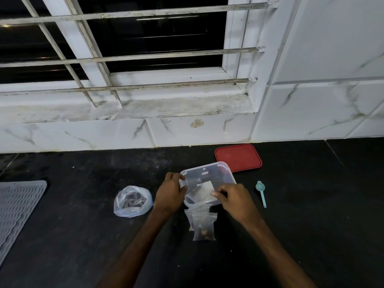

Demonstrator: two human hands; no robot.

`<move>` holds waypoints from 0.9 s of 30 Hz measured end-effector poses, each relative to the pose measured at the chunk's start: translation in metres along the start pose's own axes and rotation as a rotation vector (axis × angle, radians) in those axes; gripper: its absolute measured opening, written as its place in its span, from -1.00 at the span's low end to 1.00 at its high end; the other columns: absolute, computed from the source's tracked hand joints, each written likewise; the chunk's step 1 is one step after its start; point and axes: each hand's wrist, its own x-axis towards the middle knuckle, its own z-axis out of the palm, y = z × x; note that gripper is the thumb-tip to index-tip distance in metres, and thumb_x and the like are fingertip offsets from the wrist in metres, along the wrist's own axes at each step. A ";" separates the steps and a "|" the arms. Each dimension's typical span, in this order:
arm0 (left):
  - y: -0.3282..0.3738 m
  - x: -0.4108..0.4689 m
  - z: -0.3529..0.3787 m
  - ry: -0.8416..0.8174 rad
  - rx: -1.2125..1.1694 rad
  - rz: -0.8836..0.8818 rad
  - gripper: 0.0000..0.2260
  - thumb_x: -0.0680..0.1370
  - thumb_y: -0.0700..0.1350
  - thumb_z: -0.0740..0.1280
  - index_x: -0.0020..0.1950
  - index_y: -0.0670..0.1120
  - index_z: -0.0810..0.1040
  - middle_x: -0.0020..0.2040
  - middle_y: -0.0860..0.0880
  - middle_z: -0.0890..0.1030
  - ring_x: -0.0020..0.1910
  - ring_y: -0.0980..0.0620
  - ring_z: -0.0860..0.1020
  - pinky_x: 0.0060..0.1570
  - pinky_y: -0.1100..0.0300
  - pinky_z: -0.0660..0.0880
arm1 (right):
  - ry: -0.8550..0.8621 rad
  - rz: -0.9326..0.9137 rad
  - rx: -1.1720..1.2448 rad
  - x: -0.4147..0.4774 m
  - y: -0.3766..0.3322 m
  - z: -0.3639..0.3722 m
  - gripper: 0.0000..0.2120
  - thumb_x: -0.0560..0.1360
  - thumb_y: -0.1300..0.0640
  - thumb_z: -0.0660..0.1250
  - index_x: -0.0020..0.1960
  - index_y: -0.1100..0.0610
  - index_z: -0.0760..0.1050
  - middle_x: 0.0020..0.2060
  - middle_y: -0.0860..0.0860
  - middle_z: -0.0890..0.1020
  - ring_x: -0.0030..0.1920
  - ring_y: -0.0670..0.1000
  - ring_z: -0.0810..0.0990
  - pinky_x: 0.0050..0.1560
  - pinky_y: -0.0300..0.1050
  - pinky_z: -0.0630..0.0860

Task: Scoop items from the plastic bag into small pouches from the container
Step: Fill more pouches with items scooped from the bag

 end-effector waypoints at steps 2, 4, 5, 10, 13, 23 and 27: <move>-0.002 -0.003 0.004 -0.023 -0.080 -0.091 -0.68 0.53 -0.04 0.40 0.25 -0.04 0.47 0.24 -0.05 0.44 -0.01 -0.02 0.59 0.08 0.10 0.52 | -0.139 0.079 -0.076 -0.011 0.002 0.010 -0.80 0.51 -0.08 0.39 -0.08 0.05 0.64 -0.23 -0.10 0.66 -0.23 -0.17 0.60 -0.21 -0.32 0.41; -0.003 -0.004 0.010 -0.040 -0.133 -0.112 -0.68 0.52 -0.07 0.42 0.25 -0.04 0.47 0.24 -0.08 0.45 -0.01 -0.03 0.60 0.10 0.08 0.51 | -0.191 0.095 -0.077 -0.018 0.003 0.021 -0.80 0.48 -0.05 0.43 0.04 0.02 0.63 -0.06 -0.10 0.69 -0.05 -0.12 0.64 -0.03 -0.26 0.48; -0.003 -0.006 0.012 -0.038 -0.150 -0.109 -0.68 0.52 -0.08 0.42 0.25 -0.05 0.46 0.24 -0.09 0.45 0.00 -0.04 0.60 0.11 0.07 0.51 | -0.210 0.092 -0.081 -0.020 0.003 0.028 -0.79 0.47 -0.04 0.44 0.06 0.01 0.62 -0.03 -0.10 0.69 -0.02 -0.11 0.64 0.02 -0.23 0.51; 0.002 -0.012 0.013 0.031 -0.108 -0.027 -0.63 0.53 -0.10 0.40 0.31 -0.06 0.43 0.38 -0.06 0.36 0.21 -0.07 0.52 0.16 0.05 0.52 | -0.203 0.094 -0.128 -0.025 0.001 0.041 -0.88 0.52 0.02 0.39 0.01 0.03 0.61 -0.07 -0.07 0.69 -0.06 -0.12 0.63 0.04 -0.20 0.55; 0.012 -0.017 0.003 0.125 -0.102 0.078 -0.70 0.54 -0.10 0.38 0.26 -0.01 0.48 0.35 0.02 0.38 0.26 0.02 0.46 0.13 0.11 0.50 | -0.221 0.068 -0.159 -0.027 0.001 0.034 -0.93 0.49 0.04 0.41 -0.05 0.00 0.62 -0.10 -0.10 0.69 -0.07 -0.13 0.64 -0.01 -0.23 0.53; 0.048 -0.032 -0.019 -0.125 0.019 0.330 -0.78 0.56 0.18 0.30 0.04 0.11 0.62 -0.02 0.16 0.62 -0.15 0.17 0.56 -0.12 0.09 0.55 | -0.141 -0.064 -0.074 0.002 -0.022 -0.060 -0.96 0.45 0.18 0.48 -0.12 0.05 0.67 -0.25 -0.07 0.70 -0.26 -0.17 0.66 -0.10 -0.18 0.62; 0.060 -0.004 -0.018 0.048 0.085 0.378 -0.84 0.59 0.06 0.30 0.05 0.07 0.65 0.01 0.13 0.60 -0.07 0.13 0.56 -0.17 0.14 0.55 | -0.100 -0.067 0.050 0.032 -0.019 -0.073 -0.96 0.44 0.27 0.48 -0.13 0.17 0.67 -0.29 -0.01 0.70 -0.34 -0.13 0.66 -0.24 -0.28 0.61</move>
